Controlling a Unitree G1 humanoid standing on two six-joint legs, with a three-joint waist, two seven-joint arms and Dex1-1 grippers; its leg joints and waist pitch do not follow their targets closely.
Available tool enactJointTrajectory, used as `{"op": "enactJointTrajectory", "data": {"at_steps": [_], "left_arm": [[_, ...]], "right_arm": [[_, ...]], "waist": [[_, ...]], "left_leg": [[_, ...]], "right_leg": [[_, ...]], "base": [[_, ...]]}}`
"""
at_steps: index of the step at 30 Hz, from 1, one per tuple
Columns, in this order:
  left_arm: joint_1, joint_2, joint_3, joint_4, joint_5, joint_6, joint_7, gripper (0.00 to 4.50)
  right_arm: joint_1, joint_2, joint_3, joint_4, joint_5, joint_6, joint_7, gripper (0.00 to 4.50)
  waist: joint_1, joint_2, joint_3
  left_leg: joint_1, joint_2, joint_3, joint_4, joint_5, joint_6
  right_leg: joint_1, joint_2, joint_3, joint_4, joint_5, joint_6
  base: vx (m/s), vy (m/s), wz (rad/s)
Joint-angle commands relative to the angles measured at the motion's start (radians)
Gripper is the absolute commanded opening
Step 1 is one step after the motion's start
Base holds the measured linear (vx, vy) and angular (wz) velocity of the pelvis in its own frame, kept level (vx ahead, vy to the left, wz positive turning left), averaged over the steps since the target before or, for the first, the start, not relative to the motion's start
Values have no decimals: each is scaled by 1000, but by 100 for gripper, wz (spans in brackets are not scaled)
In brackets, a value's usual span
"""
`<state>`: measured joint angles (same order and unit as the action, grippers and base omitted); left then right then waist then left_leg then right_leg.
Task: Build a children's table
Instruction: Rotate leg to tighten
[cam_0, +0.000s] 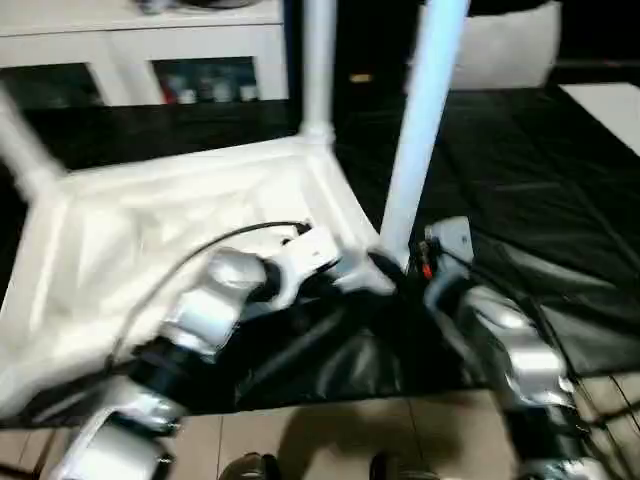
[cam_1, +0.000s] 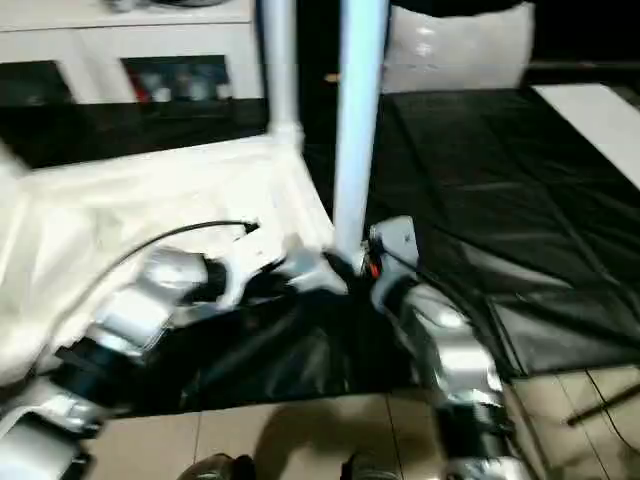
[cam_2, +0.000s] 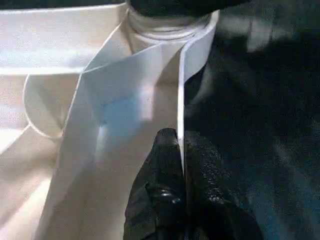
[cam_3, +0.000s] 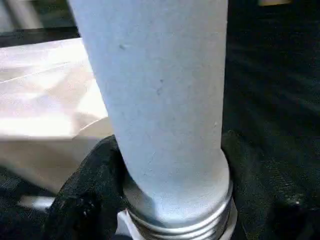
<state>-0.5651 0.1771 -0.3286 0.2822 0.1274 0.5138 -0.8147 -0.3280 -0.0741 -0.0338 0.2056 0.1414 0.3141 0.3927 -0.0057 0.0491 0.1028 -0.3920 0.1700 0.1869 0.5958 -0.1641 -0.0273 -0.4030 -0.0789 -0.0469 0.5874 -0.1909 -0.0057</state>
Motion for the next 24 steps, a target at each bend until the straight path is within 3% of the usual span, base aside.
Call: {"op": "enactJointTrajectory", "data": {"at_steps": [1, 3, 6, 9, 11, 14, 15, 16, 20, 24], "left_arm": [[-60, -105, 16, -50, -7, -5, 133, 0], [-57, -118, 16, -62, -8, 4, 133, 0], [-40, -94, 0, -73, -6, -10, 105, 0], [-30, -64, -5, -67, 0, -31, 90, 0], [-26, -51, -4, -65, 0, -37, 82, 0], [-11, 0, 6, -62, -10, -56, 36, 0], [-10, 9, 9, -60, -16, -60, 23, 0], [-8, 15, 11, -58, -21, -64, 13, 0], [0, 96, -20, -26, -29, -154, -97, 0], [4, 132, -38, -5, -45, -222, -172, 0]], "right_arm": [[-50, 109, 52, 34, 16, 44, -87, 264], [-53, 108, 45, 50, -10, 27, -123, 264], [-38, 115, 15, 38, 16, 22, -105, 334], [-26, 104, 21, 21, 13, 19, -91, 342], [-21, 92, 28, 14, 6, 11, -86, 381], [2, 34, 27, -18, -4, -13, -44, 396], [7, 22, 23, -25, 3, -18, -27, 408], [11, 14, 21, -31, 9, -22, -12, 418], [47, -112, 29, -78, 51, -54, 197, 445], [51, -193, 31, -81, 75, -72, 317, 445]], "waist": [[-2, -5, -69], [-7, -6, -70], [-8, -8, -73], [-6, -1, -76], [-4, -3, -80], [2, -3, -84], [4, -9, -87], [9, -3, -86], [22, -7, -93], [28, -7, -86]], "left_leg": [[25, 46, -42, -90, -419, -20], [23, 44, -37, -89, -392, -6], [17, 44, -31, -84, -333, 36], [18, 45, -29, -82, -306, 47], [16, 47, -26, -80, -274, 52], [15, 46, -23, -76, -219, 69], [15, 46, -21, -74, -209, 74], [14, 48, -20, -73, -178, 88], [12, 51, -20, -67, -122, 118], [18, 52, -18, -69, -179, 112]], "right_leg": [[29, -63, 29, -89, -444, -148], [28, -61, 30, -89, -384, -168], [35, -63, 34, -88, -325, -178], [34, -61, 33, -85, -304, -189], [37, -58, 35, -79, -247, -210], [42, -58, 35, -73, -179, -229], [44, -58, 35, -72, -169, -232], [45, -60, 35, -68, -138, -245], [49, -58, 33, -55, -60, -258], [43, -60, 33, -64, -141, -256]], "base": [[0, 0, 0], [0, 0, 0], [0, 0, 0], [0, 0, 0], [0, 0, 0], [0, 0, 0], [0, 0, 0], [0, 0, 0], [0, 0, 0], [0, 0, 0]]}}
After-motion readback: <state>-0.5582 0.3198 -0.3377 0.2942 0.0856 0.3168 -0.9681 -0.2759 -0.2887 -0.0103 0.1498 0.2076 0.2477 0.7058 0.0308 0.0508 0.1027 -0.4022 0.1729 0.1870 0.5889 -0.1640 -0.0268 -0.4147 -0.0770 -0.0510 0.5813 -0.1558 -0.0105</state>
